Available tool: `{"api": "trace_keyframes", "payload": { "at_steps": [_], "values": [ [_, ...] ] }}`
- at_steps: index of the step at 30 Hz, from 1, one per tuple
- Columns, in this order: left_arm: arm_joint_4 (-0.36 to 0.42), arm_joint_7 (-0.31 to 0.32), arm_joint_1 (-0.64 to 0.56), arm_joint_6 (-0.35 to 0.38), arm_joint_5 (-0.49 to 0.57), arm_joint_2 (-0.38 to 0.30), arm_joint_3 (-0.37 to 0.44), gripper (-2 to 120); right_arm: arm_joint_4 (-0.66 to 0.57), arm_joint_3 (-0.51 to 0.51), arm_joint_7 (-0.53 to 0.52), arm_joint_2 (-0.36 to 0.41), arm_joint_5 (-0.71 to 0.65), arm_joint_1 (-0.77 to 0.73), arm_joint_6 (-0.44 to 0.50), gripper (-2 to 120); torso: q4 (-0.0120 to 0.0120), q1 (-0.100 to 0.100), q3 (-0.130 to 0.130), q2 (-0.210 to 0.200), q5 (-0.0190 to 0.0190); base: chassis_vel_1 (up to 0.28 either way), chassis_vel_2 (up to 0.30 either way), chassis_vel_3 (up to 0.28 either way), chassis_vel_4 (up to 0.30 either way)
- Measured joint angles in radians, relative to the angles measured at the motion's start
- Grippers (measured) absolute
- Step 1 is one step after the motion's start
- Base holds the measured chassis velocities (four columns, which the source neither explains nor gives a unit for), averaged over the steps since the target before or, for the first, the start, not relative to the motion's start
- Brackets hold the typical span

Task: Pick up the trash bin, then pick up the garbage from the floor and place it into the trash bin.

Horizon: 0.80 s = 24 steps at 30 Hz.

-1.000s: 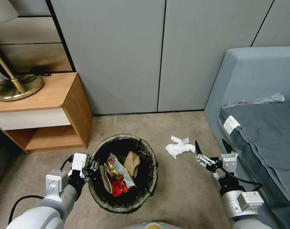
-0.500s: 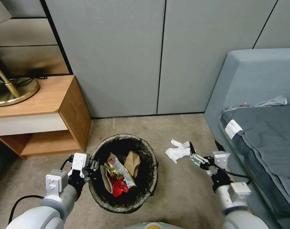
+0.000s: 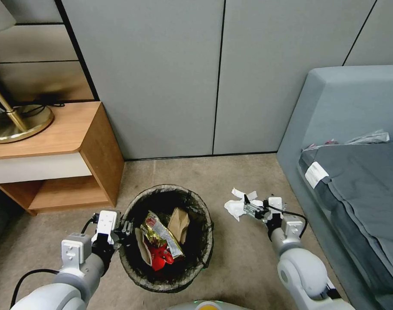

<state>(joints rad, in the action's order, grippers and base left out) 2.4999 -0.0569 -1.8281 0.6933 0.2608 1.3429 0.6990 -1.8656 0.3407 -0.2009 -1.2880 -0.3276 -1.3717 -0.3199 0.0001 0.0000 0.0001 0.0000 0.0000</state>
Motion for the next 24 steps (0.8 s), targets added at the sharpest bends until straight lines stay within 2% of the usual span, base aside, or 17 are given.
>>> {"api": "trace_keyframes", "payload": {
  "at_steps": [6, 13, 17, 20, 24],
  "values": [
    [0.0, 0.0, -0.01, -0.001, -0.007, 0.005, 0.001, 1, 0.16, -0.059, -0.001, -0.004, -0.054, 0.136, -0.022, 100, 0.0, 0.0, 0.0, 0.0, 0.0, 0.0, 0.0, 0.0, 0.0],
    [0.0, 0.0, -0.007, -0.002, -0.007, 0.005, 0.004, 1, 0.282, -0.103, -0.019, -0.006, -0.151, 0.244, -0.078, 100, 0.0, 0.0, 0.0, 0.0, -0.0002, 0.0, 0.0, 0.0, 0.0],
    [0.0, 0.001, -0.006, -0.002, -0.007, 0.006, 0.004, 1, 0.32, -0.11, -0.022, -0.009, -0.156, 0.267, -0.08, 100, -0.0001, 0.0, 0.0, 0.0, 0.0, 0.0, 0.0, 0.0, 0.0],
    [0.0, 0.001, -0.005, -0.002, -0.008, 0.007, 0.003, 1, 0.41, -0.118, -0.042, -0.02, -0.164, 0.314, -0.083, 100, -0.0001, 0.0, 0.0, 0.0, 0.0001, 0.0, 0.0, 0.0, 0.0],
    [0.0, 0.001, -0.003, -0.002, -0.01, 0.007, 0.003, 1, 0.456, -0.123, -0.044, -0.021, -0.167, 0.339, -0.082, 100, -0.0002, 0.0, 0.0, 0.0, -0.0003, 0.0, 0.0, 0.0, 0.0]
  ]
}}
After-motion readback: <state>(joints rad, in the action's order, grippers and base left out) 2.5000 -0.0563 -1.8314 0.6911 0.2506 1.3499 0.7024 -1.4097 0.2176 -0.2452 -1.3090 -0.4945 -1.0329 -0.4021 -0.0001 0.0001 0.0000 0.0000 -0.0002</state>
